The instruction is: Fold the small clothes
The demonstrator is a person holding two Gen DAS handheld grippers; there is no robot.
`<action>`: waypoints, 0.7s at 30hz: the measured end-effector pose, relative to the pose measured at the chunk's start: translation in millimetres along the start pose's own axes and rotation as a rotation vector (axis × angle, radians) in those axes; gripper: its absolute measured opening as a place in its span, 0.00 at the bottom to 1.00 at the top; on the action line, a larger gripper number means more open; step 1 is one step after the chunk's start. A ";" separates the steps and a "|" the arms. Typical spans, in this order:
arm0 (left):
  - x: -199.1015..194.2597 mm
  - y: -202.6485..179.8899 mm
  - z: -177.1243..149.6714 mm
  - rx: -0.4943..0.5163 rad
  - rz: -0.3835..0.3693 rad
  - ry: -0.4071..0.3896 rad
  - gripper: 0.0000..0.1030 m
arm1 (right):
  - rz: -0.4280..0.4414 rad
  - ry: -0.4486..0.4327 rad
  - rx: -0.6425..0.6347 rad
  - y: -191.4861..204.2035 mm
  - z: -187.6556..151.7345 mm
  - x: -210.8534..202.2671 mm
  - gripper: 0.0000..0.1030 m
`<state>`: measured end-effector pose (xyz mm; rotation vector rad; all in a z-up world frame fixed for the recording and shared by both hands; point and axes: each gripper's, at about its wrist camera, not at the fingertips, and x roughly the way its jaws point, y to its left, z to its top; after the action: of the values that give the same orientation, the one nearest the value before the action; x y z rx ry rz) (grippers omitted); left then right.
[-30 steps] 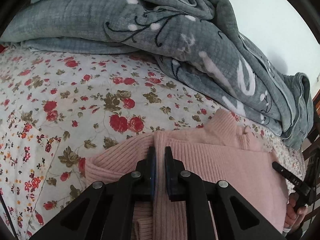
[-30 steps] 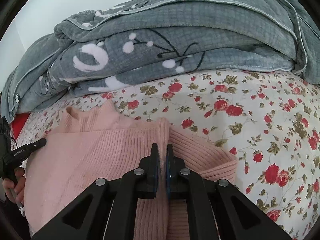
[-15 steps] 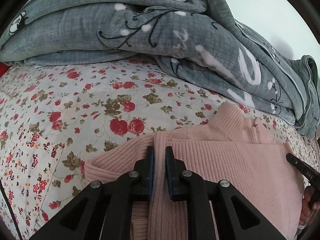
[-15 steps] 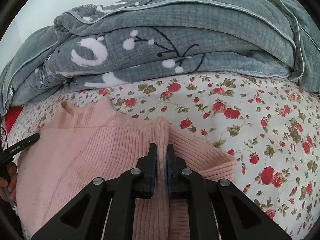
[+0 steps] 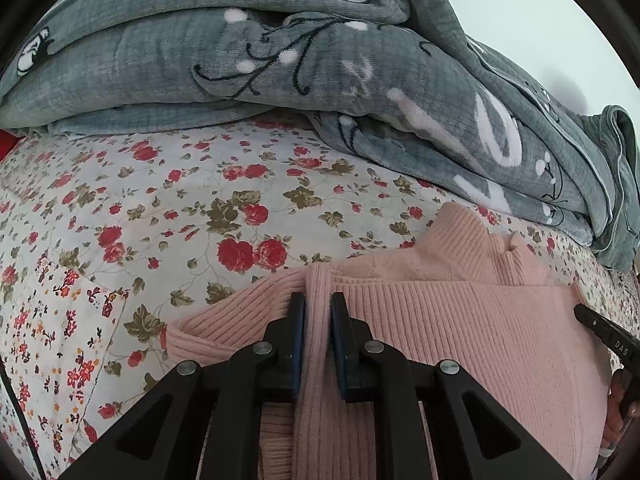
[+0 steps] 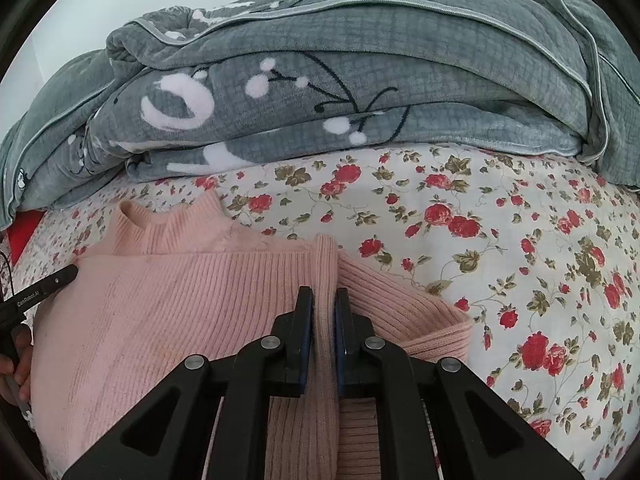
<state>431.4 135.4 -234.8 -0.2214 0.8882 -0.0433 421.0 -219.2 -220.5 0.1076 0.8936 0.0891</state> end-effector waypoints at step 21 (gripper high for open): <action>0.5 0.3 0.0 -0.003 -0.003 0.002 0.14 | 0.001 0.005 -0.016 0.5 0.2 1.6 0.12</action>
<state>431.7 135.7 -235.3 -0.2254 0.8901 -0.0454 422.2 -218.5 -221.6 0.0928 0.8977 0.0974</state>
